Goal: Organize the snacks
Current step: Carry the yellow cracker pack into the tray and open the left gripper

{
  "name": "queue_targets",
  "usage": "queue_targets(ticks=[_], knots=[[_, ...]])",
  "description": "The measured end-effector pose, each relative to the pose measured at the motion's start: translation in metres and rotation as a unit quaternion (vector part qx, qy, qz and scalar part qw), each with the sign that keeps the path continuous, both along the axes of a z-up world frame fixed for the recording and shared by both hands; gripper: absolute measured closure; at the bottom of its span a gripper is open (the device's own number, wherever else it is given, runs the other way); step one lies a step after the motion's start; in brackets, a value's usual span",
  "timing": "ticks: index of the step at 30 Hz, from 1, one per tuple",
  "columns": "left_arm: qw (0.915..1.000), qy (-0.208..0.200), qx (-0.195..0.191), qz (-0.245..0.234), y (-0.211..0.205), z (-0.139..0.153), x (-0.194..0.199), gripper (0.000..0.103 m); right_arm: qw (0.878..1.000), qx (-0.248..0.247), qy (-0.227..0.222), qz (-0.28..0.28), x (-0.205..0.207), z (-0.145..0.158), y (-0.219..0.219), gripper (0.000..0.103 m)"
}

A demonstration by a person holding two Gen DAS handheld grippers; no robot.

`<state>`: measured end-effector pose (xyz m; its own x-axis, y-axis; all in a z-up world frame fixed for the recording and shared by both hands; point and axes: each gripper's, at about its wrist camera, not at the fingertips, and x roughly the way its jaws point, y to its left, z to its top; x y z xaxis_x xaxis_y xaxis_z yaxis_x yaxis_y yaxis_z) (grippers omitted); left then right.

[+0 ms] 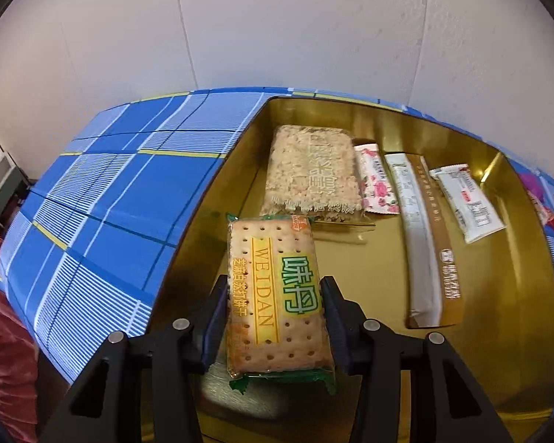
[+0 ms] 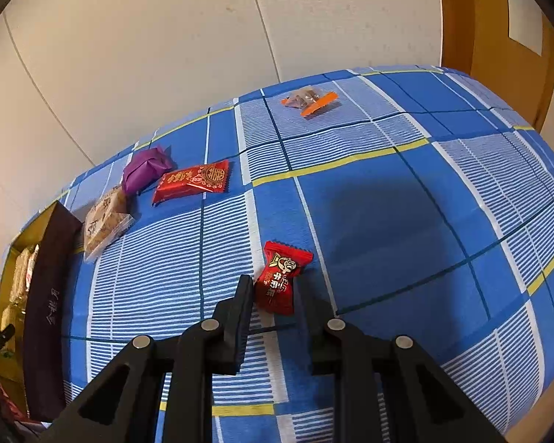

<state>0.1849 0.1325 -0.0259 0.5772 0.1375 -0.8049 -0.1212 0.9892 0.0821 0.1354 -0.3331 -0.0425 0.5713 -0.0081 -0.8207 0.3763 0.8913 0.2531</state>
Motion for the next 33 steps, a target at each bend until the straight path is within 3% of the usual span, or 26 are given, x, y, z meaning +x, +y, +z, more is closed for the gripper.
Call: queue_targets(ticks=[7,13,25,33], knots=[[0.9999,0.007,0.006,0.011,0.003,-0.002,0.003,0.052,1.0,0.015,-0.022,0.008,-0.002,0.007,0.006,0.081],[0.9992,-0.027,-0.027,0.012,0.005,0.011,-0.005,0.051,0.998,0.028,-0.049,0.022,-0.002,0.017,0.019,0.081],[0.9985,-0.042,-0.029,-0.021,-0.014,0.017,-0.01,0.051,0.991,0.073,-0.092,0.068,0.014,0.035,0.066,0.081],[0.9977,-0.05,-0.036,-0.027,-0.019,0.021,-0.012,0.041,0.982,0.071,-0.134,0.116,0.022,0.053,0.111,0.081]])
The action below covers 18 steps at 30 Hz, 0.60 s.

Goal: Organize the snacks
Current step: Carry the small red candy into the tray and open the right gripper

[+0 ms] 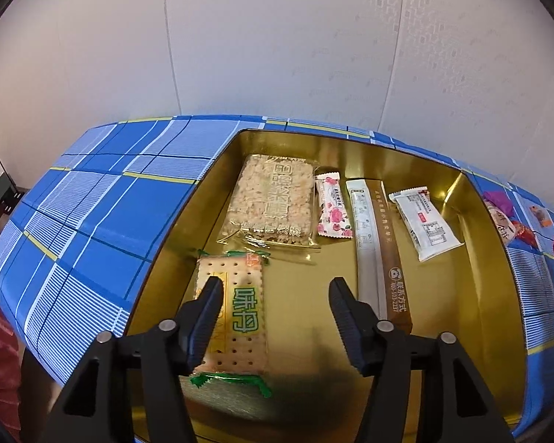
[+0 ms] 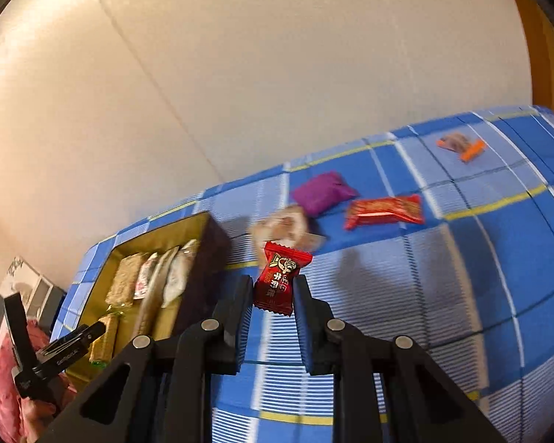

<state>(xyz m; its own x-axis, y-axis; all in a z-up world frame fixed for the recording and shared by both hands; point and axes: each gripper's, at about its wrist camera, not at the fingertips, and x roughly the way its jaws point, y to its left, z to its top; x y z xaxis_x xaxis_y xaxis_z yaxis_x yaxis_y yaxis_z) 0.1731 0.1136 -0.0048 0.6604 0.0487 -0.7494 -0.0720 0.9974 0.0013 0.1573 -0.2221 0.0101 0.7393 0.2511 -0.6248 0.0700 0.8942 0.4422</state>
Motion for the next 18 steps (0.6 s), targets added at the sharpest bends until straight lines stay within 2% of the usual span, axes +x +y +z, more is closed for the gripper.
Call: queue_targets(ticks=[8,18], knots=[[1.0,-0.002,-0.006,0.006,0.004,0.002,-0.002,0.04,0.997,-0.035,-0.037,0.06,0.008,0.013,0.05,0.081],[0.9998,-0.002,-0.02,0.006,0.006,0.002,-0.004,0.038,0.981,-0.116,-0.074,0.136,0.02,0.019,0.115,0.081]])
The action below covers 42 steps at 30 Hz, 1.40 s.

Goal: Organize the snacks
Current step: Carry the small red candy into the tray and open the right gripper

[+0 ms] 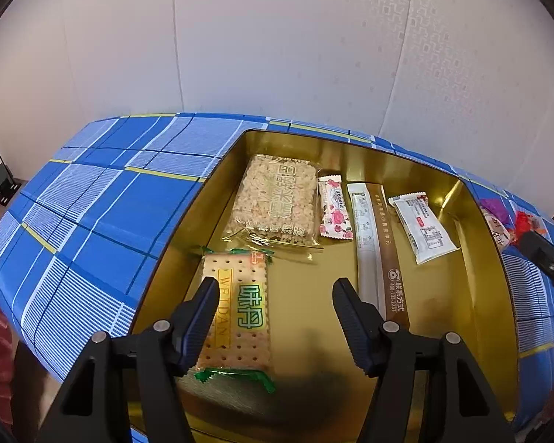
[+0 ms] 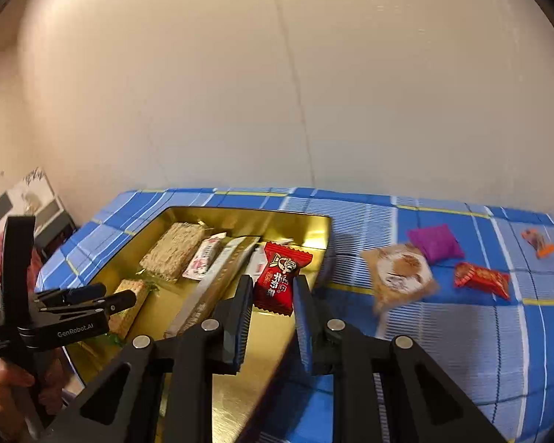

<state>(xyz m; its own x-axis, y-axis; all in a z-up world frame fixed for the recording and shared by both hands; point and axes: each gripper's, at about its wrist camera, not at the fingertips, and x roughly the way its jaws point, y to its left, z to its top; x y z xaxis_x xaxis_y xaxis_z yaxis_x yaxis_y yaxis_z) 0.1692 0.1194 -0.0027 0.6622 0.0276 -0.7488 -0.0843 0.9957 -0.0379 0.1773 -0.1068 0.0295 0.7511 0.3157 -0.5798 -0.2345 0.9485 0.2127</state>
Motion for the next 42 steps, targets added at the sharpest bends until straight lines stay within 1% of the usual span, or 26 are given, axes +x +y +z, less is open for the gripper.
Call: queue_targets(ticks=[2,6,7,10,12,17,19,21,23,26,30,34,37,39,40,42], knots=[[1.0,0.0,-0.003,-0.001,0.0,0.0,0.0,0.037,1.0,-0.013,0.003,0.003,0.008,-0.001,0.007,0.081],[1.0,0.0,-0.008,-0.004,0.0,0.0,0.0,0.037,0.999,-0.034,0.021,-0.003,0.032,-0.005,0.017,0.081],[1.0,0.0,-0.008,-0.004,0.0,0.001,0.0,0.037,0.999,-0.044,0.031,-0.003,0.042,-0.005,0.02,0.081],[0.9999,-0.004,-0.007,-0.006,-0.001,0.002,-0.001,0.037,0.995,-0.078,0.054,-0.006,0.064,-0.01,0.028,0.081],[0.9999,-0.008,-0.007,-0.005,-0.001,0.003,-0.001,0.037,0.994,-0.094,0.06,-0.006,0.073,-0.013,0.032,0.081],[0.9997,-0.005,-0.024,0.001,0.005,0.003,-0.001,0.036,0.987,-0.143,0.076,-0.015,0.093,-0.024,0.04,0.081],[0.9994,-0.002,-0.034,0.003,0.007,0.003,0.0,0.036,0.984,-0.154,0.083,-0.016,0.098,-0.028,0.041,0.079],[0.9992,0.0,-0.04,0.008,0.01,0.002,0.001,0.036,0.983,-0.163,0.083,-0.023,0.099,-0.03,0.041,0.072],[0.9989,0.002,-0.045,0.011,0.011,0.002,0.001,0.035,0.984,-0.157,0.082,-0.022,0.098,-0.03,0.039,0.068],[0.9987,0.003,-0.048,0.015,0.012,0.001,0.001,0.034,0.985,-0.152,0.071,-0.026,0.092,-0.026,0.034,0.068],[0.9986,0.002,-0.049,0.017,0.011,0.002,0.001,0.033,0.99,-0.132,0.039,-0.042,0.077,-0.014,0.018,0.068],[0.9989,0.002,-0.044,0.014,0.007,0.001,0.001,0.033,0.992,-0.103,0.015,-0.073,0.056,-0.007,-0.014,0.067],[0.9993,0.003,-0.036,0.009,0.003,0.001,0.002,0.033,0.993,-0.076,0.003,-0.094,0.041,-0.007,-0.041,0.064],[0.9996,0.004,-0.029,0.005,-0.001,0.0,0.002,0.033,0.991,-0.066,0.007,-0.113,0.035,-0.01,-0.058,0.063],[0.9996,0.004,-0.026,0.003,-0.002,0.0,0.002,0.033,0.99,-0.062,0.025,-0.125,0.035,-0.013,-0.068,0.063],[0.9998,0.005,-0.019,-0.001,-0.006,-0.001,0.002,0.033,0.987,-0.051,0.04,-0.144,0.035,-0.014,-0.083,0.063]])
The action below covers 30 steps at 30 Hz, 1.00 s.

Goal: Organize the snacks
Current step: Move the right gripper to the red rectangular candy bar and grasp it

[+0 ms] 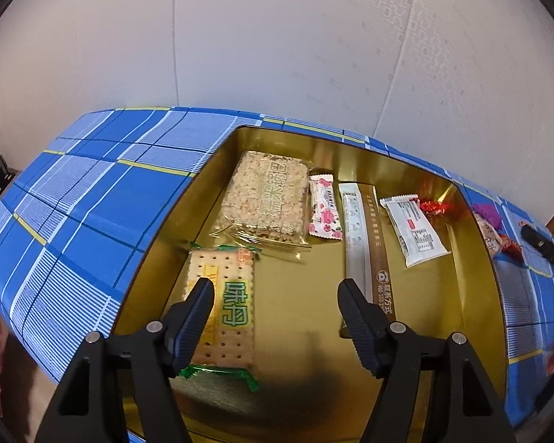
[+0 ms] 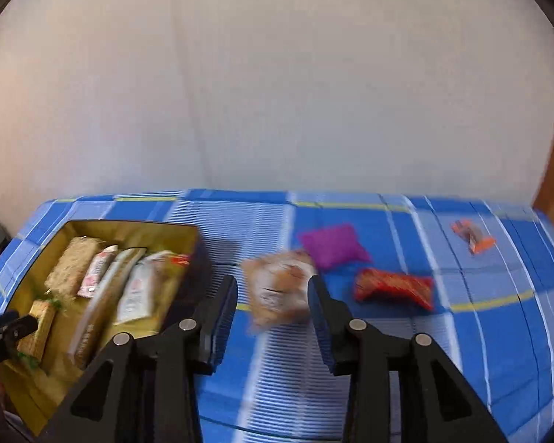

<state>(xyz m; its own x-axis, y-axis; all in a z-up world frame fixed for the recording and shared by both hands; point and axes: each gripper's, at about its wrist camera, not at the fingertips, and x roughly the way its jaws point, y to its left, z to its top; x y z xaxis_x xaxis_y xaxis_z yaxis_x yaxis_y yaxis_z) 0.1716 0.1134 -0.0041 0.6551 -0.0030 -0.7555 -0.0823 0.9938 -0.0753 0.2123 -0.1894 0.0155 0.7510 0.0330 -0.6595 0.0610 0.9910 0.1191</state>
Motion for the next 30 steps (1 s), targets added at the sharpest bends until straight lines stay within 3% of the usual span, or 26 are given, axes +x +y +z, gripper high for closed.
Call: queue_targets(ticks=[6,10,19,23,25,27,30], knots=[[0.9998,-0.005,0.016,-0.012,-0.012,0.0,-0.001,0.032,0.998,0.031,0.007,-0.056,-0.009,-0.001,-0.045,0.063],[0.9996,-0.007,0.015,-0.022,-0.019,0.0,-0.002,0.029,0.995,0.055,0.035,-0.075,-0.009,-0.011,-0.066,0.063],[0.9975,-0.037,0.024,-0.055,-0.038,0.011,-0.011,0.02,0.993,0.04,0.068,-0.085,-0.016,-0.025,-0.091,0.063],[0.9965,-0.041,0.031,-0.067,-0.047,0.012,-0.012,0.017,0.993,0.041,0.06,-0.091,-0.015,-0.025,-0.102,0.051],[0.9959,-0.041,0.031,-0.075,-0.052,0.012,-0.012,0.017,0.994,0.038,0.051,-0.092,-0.006,-0.025,-0.106,0.051],[0.9954,-0.042,0.033,-0.08,-0.056,0.012,-0.013,0.017,0.994,0.054,0.043,-0.087,0.001,-0.026,-0.111,0.051],[0.9949,-0.043,0.034,-0.085,-0.058,0.012,-0.013,0.016,0.989,0.115,0.038,-0.09,0.015,-0.035,-0.127,0.051]])
